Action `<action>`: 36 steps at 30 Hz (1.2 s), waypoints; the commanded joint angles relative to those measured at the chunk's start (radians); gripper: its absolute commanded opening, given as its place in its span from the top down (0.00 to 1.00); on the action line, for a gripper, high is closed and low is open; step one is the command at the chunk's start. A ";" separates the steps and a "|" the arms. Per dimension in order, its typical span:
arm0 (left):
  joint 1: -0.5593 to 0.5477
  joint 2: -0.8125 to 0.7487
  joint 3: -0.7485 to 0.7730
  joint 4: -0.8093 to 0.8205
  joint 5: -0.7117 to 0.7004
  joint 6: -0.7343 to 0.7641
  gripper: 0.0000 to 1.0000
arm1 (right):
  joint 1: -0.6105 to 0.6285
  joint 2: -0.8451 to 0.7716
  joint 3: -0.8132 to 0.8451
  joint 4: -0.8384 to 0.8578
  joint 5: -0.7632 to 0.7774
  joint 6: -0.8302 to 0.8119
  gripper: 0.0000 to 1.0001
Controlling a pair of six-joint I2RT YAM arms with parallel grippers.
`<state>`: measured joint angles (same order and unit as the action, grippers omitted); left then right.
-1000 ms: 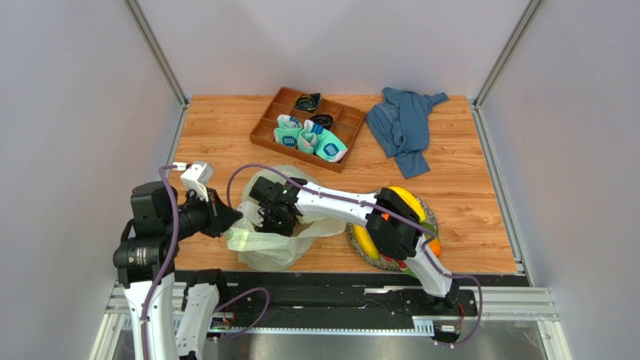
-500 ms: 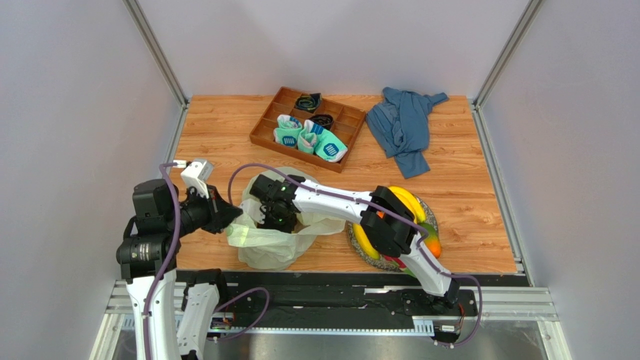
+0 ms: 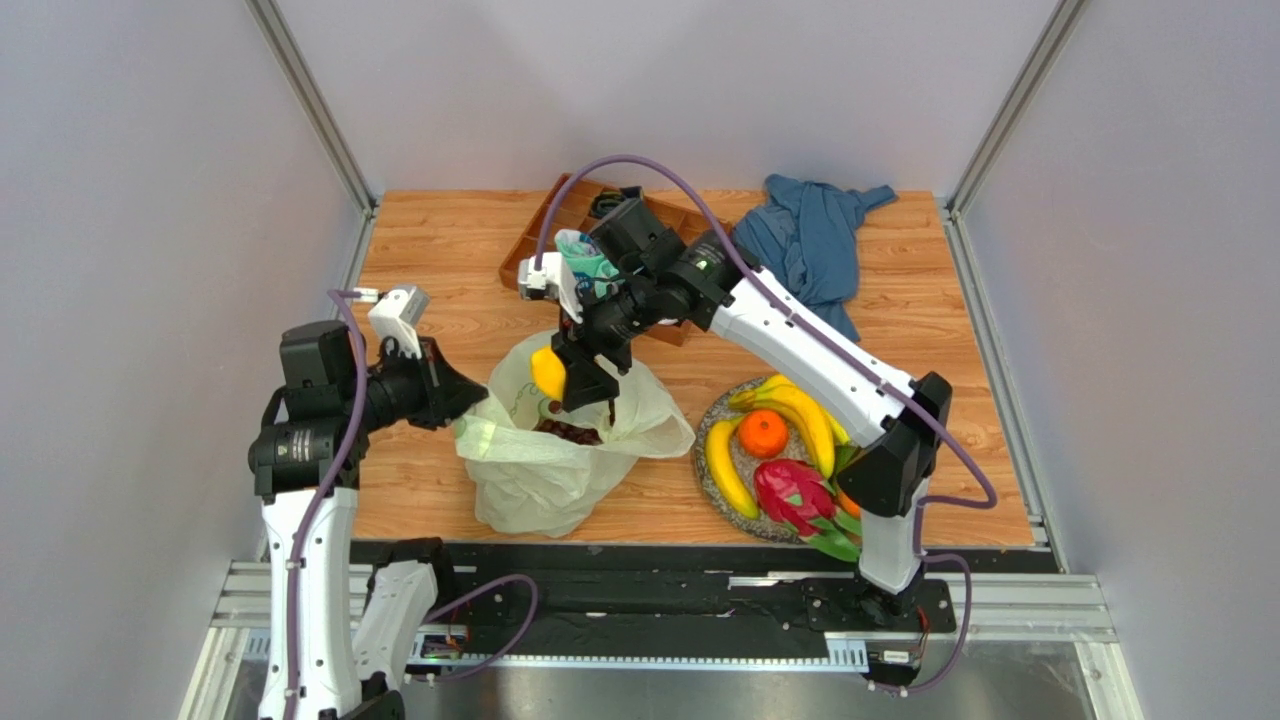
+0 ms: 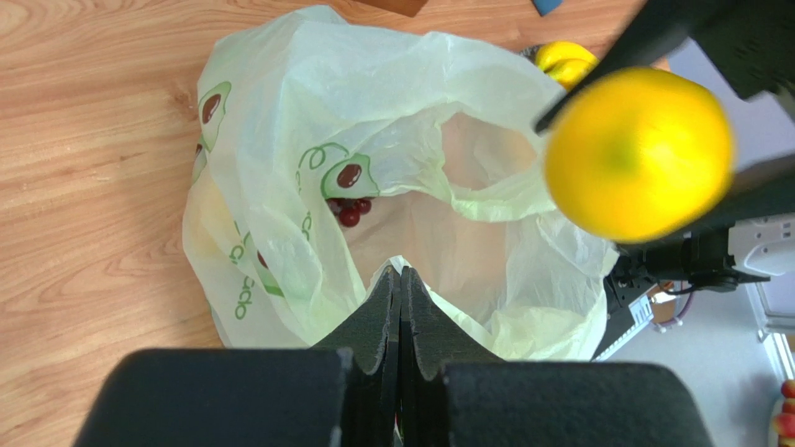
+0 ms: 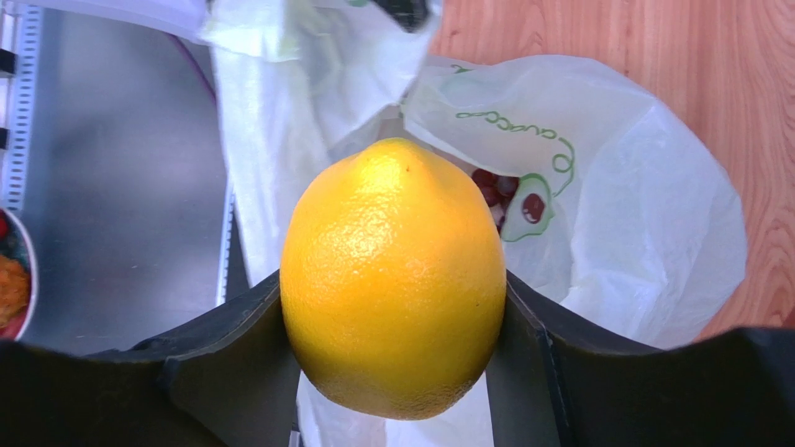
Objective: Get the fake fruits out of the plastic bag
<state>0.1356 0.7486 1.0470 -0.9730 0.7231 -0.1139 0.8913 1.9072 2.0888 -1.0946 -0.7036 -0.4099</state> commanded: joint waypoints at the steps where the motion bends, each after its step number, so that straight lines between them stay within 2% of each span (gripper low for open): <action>1: 0.009 0.049 0.018 0.083 -0.001 -0.017 1.00 | -0.028 -0.092 -0.050 -0.039 -0.085 0.040 0.70; 4: 0.009 0.063 0.024 0.100 -0.011 -0.027 1.00 | -0.081 -0.205 -0.151 -0.042 -0.050 0.043 0.70; 7: 0.007 0.066 0.021 0.114 -0.024 -0.035 1.00 | -0.143 -0.308 -0.280 -0.118 0.032 -0.041 0.71; 12: 0.007 0.066 0.005 0.131 -0.037 -0.040 1.00 | -0.288 -0.437 -0.548 -0.163 0.232 -0.141 0.71; 13: 0.009 0.066 0.004 0.134 -0.036 -0.043 1.00 | -0.310 -0.444 -0.614 -0.156 0.266 -0.142 0.72; 21: 0.010 0.063 -0.001 0.129 -0.034 -0.046 1.00 | -0.482 -0.395 -0.754 -0.113 0.486 -0.047 0.72; 28: 0.016 0.046 -0.024 0.142 -0.028 -0.061 1.00 | -0.535 -0.416 -0.875 -0.117 0.539 -0.012 0.69; 31: 0.021 0.044 -0.022 0.137 -0.027 -0.059 1.00 | -0.534 -0.413 -0.904 -0.111 0.529 -0.009 0.62; 35: 0.021 0.041 -0.021 0.131 -0.027 -0.055 1.00 | -0.534 -0.390 -0.900 -0.111 0.544 -0.001 0.26; 36: 0.021 0.038 -0.022 0.129 -0.027 -0.053 1.00 | -0.534 -0.387 -0.883 -0.113 0.550 -0.001 0.22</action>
<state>0.1467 0.8055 1.0233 -0.8700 0.6933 -0.1596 0.3531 1.5242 1.1786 -1.2301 -0.1867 -0.4316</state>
